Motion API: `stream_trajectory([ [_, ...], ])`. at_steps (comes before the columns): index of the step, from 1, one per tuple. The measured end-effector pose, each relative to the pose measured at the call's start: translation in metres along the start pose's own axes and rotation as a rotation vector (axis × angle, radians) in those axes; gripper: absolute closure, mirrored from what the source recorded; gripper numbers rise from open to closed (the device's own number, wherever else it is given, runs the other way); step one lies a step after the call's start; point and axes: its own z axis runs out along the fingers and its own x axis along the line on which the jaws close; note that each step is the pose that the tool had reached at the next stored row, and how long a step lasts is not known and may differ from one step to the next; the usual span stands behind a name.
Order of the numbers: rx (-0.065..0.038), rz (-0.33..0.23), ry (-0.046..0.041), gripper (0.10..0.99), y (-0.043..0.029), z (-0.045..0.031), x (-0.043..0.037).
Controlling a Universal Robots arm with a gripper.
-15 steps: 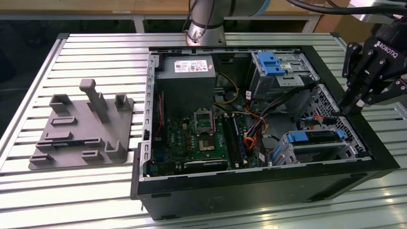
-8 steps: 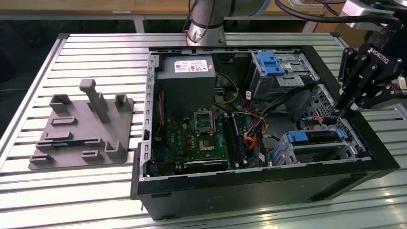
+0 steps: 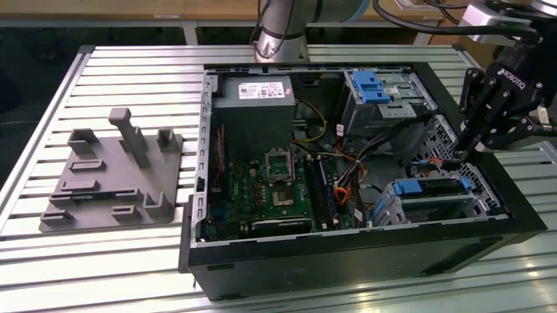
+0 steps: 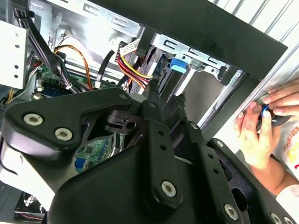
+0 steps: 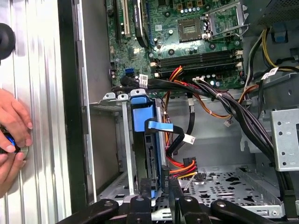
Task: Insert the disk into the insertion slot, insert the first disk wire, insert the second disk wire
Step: 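Insert the first disk wire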
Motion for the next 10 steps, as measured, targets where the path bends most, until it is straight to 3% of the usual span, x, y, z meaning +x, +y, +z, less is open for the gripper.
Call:
stream_trajectory([
  [10,-0.003,-0.001,0.0011,0.792,-0.0002,0.0026,-0.0007],
])
